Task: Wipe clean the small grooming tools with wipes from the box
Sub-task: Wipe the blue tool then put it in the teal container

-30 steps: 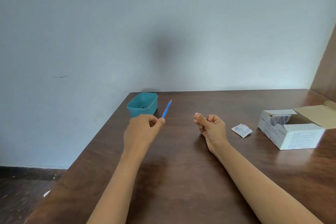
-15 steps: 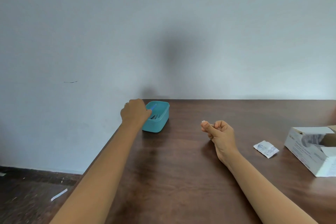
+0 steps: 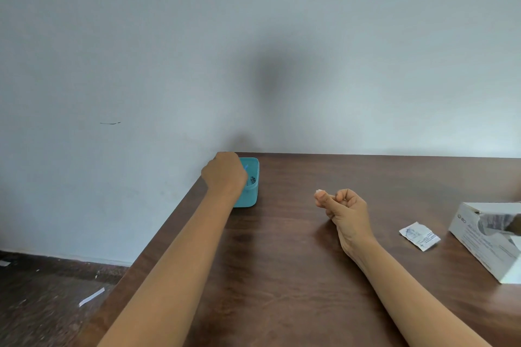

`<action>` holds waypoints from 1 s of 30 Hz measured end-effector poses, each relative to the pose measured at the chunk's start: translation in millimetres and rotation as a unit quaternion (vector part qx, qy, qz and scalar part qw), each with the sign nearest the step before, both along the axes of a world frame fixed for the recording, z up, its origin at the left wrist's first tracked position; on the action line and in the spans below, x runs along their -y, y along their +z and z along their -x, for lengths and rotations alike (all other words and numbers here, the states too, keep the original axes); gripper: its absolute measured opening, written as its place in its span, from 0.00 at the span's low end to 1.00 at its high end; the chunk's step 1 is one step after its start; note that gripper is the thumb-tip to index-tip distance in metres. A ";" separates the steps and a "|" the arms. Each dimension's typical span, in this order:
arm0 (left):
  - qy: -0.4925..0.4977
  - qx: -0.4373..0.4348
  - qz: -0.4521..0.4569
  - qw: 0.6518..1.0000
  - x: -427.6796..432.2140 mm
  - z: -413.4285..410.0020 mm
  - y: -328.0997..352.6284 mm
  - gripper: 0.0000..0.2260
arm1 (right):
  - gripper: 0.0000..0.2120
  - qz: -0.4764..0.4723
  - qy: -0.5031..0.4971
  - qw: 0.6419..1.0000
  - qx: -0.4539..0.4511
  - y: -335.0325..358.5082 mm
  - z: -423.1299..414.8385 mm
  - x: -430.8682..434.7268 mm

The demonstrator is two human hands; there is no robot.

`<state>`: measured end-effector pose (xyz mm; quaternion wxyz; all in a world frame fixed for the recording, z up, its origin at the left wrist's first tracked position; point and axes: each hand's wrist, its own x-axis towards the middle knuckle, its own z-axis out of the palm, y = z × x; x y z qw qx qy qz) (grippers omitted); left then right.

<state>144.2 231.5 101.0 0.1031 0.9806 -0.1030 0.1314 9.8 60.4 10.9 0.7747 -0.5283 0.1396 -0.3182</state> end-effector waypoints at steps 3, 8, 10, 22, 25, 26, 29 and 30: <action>0.011 -0.027 -0.036 0.999 5.8 -7.6 0.5 0.13 | 0.19 0.005 0.002 1.000 0.000 -0.3 -0.3 0.3; 0.001 -0.052 -0.072 0.996 13.9 -17.3 -1.4 0.13 | 0.19 0.008 0.001 1.000 0.003 -0.5 -1.8 0.0; -0.002 -0.061 -0.079 0.995 15.8 -20.2 -2.8 0.14 | 0.19 0.010 0.002 1.000 0.003 -0.4 -2.8 0.4; -0.028 -0.090 -0.090 0.991 15.4 -28.3 -9.1 0.20 | 0.19 0.009 -0.002 1.000 0.000 -1.6 -5.9 1.9; -0.034 -0.082 -0.064 0.994 14.4 -26.1 -5.2 0.18 | 0.18 0.008 0.000 1.000 0.000 -1.4 -5.3 1.8; -0.040 -0.070 -0.054 0.995 13.8 -25.2 -3.7 0.17 | 0.18 0.007 0.000 1.000 0.000 -1.2 -4.9 1.8; -0.054 -0.030 -0.022 0.998 10.6 -21.3 2.0 0.12 | 0.18 -0.002 0.001 1.000 0.004 0.2 -3.6 1.0; -0.056 -0.022 -0.013 0.998 9.7 -19.9 4.3 0.11 | 0.18 -0.006 0.000 1.000 0.005 0.4 -3.7 0.8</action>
